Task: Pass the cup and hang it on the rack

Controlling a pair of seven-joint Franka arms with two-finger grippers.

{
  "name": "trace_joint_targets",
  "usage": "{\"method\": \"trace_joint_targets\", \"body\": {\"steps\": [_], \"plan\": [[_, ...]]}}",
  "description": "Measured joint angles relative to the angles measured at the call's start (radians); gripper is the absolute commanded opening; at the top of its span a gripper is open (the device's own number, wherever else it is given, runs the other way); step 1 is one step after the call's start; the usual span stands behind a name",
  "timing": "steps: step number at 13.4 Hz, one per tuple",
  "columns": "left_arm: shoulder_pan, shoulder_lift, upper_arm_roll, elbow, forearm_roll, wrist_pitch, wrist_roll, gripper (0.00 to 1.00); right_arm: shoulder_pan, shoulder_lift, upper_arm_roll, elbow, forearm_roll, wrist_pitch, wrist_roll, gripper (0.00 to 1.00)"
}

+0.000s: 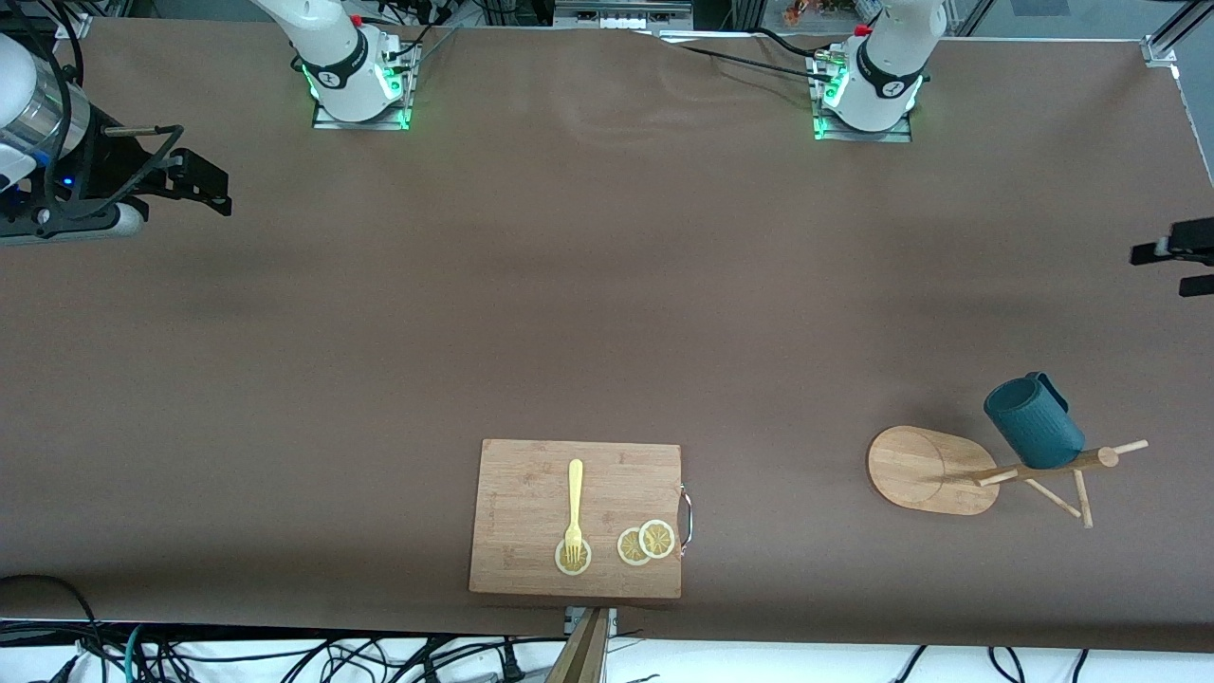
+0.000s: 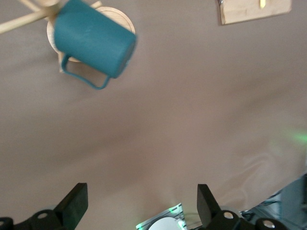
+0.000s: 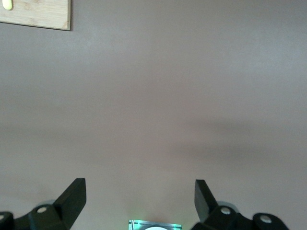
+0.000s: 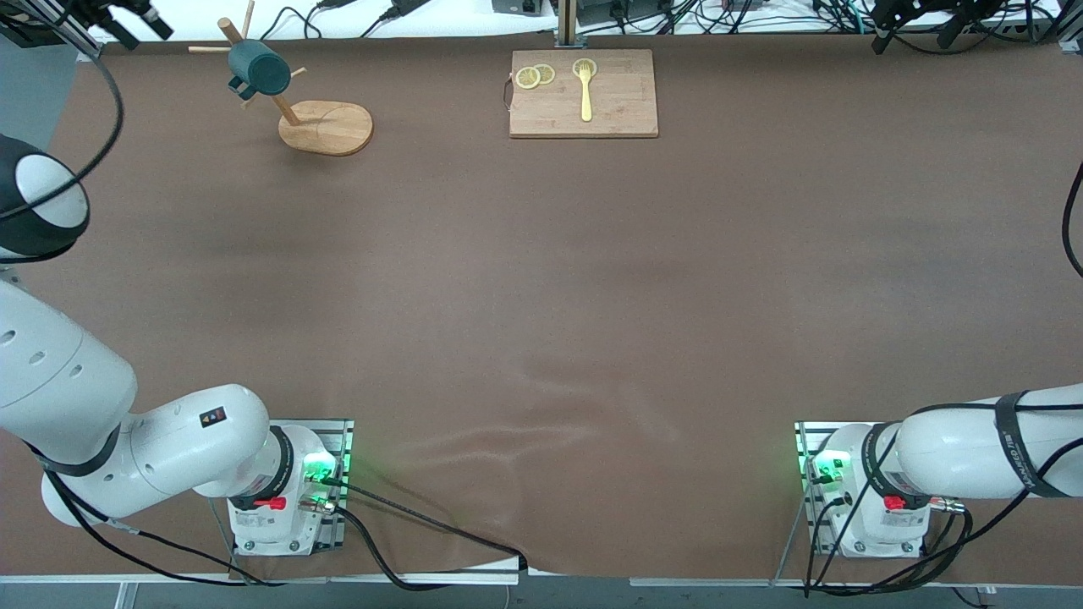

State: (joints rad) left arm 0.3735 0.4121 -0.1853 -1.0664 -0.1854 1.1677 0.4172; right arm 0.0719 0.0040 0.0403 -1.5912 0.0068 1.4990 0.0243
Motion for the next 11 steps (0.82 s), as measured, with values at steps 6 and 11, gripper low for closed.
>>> {"method": "trace_joint_targets", "body": {"steps": [6, 11], "plan": [[-0.315, -0.029, 0.004, -0.012, 0.225, 0.07, -0.311, 1.0, 0.0, 0.0, 0.0, 0.0, 0.0, 0.0, 0.0, 1.0], [-0.419, -0.247, 0.122, -0.389, 0.243, 0.504, -0.365, 1.0, 0.0, 0.0, 0.0, 0.0, 0.0, 0.0, 0.0, 1.0]]}}
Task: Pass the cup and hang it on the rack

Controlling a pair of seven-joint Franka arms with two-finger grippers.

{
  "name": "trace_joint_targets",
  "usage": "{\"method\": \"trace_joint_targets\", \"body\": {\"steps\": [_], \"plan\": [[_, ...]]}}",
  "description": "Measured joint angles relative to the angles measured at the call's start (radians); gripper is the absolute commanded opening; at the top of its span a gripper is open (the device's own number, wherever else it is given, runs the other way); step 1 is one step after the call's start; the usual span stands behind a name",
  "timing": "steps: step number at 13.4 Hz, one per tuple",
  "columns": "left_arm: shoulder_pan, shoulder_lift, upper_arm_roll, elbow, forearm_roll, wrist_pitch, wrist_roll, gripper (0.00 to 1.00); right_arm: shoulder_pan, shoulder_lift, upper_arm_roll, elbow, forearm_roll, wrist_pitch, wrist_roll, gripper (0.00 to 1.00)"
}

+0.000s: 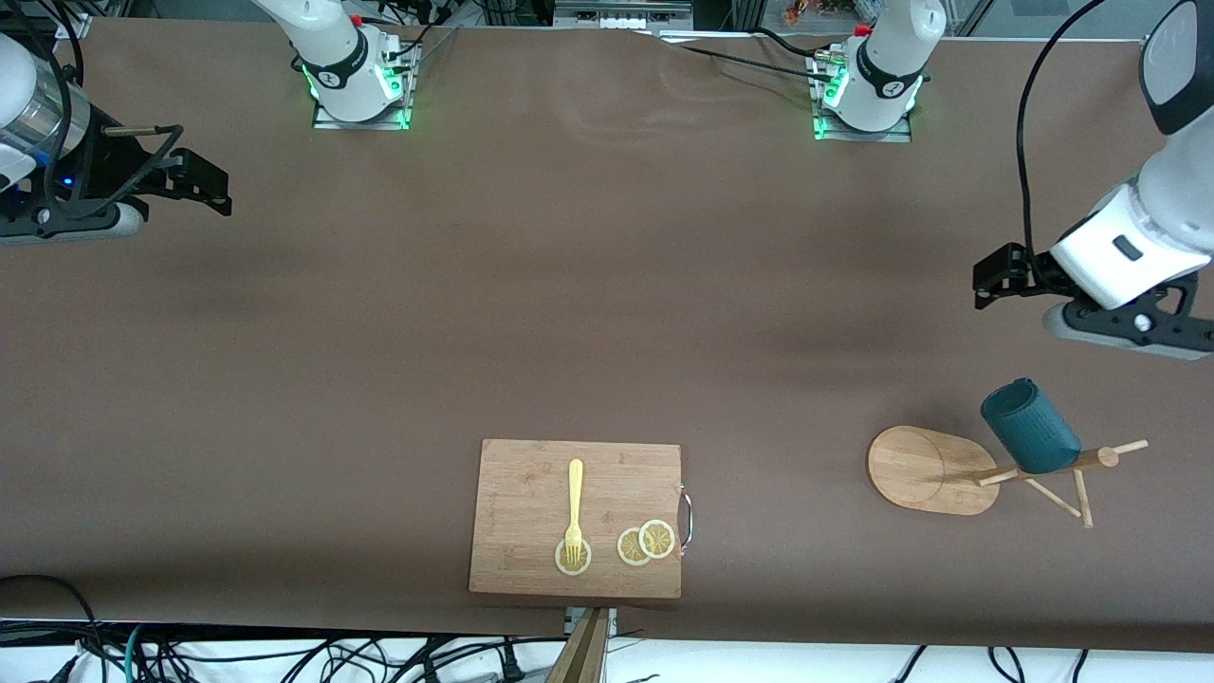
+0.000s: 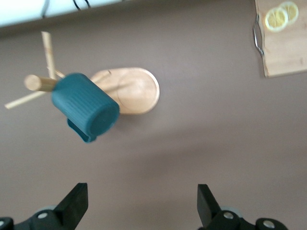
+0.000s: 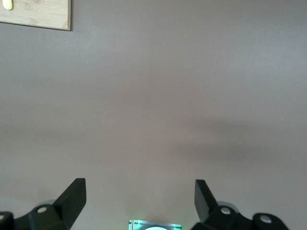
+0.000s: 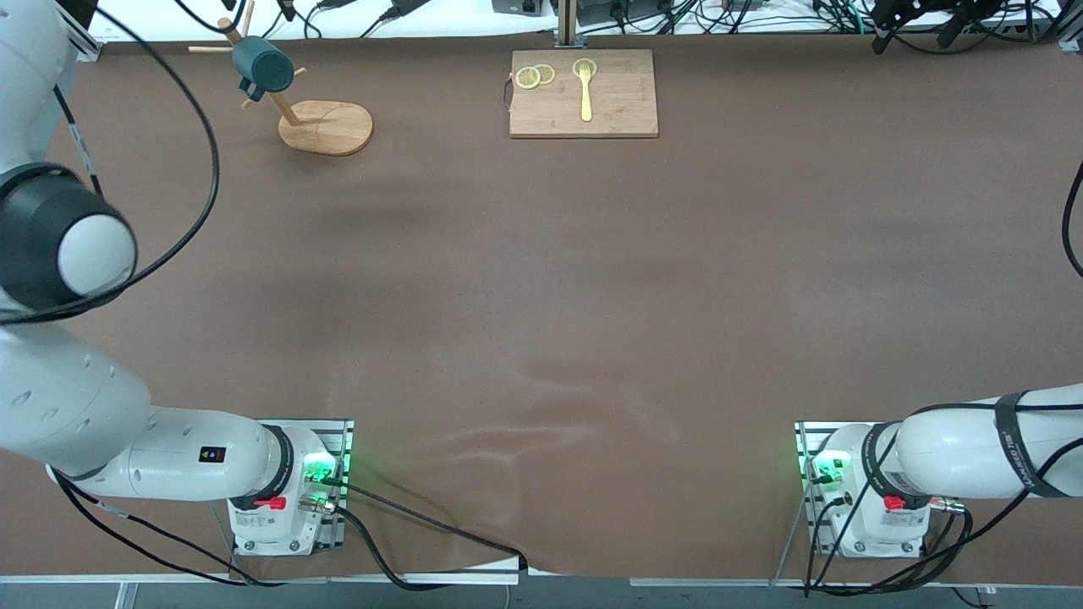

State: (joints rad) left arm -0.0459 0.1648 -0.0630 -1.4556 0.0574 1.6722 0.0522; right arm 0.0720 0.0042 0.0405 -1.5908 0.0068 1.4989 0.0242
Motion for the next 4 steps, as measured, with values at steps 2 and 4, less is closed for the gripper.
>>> {"method": "trace_joint_targets", "body": {"steps": [2, 4], "plan": [[0.0, -0.102, 0.016, -0.136, 0.0, 0.046, 0.001, 1.0, 0.0, 0.0, 0.0, 0.0, 0.0, 0.0, 0.0, 1.0], [0.0, -0.152, 0.029, -0.203, -0.033, 0.055, 0.0, 1.0, 0.0, 0.0, 0.0, 0.0, 0.0, 0.0, 0.0, 1.0]]}}
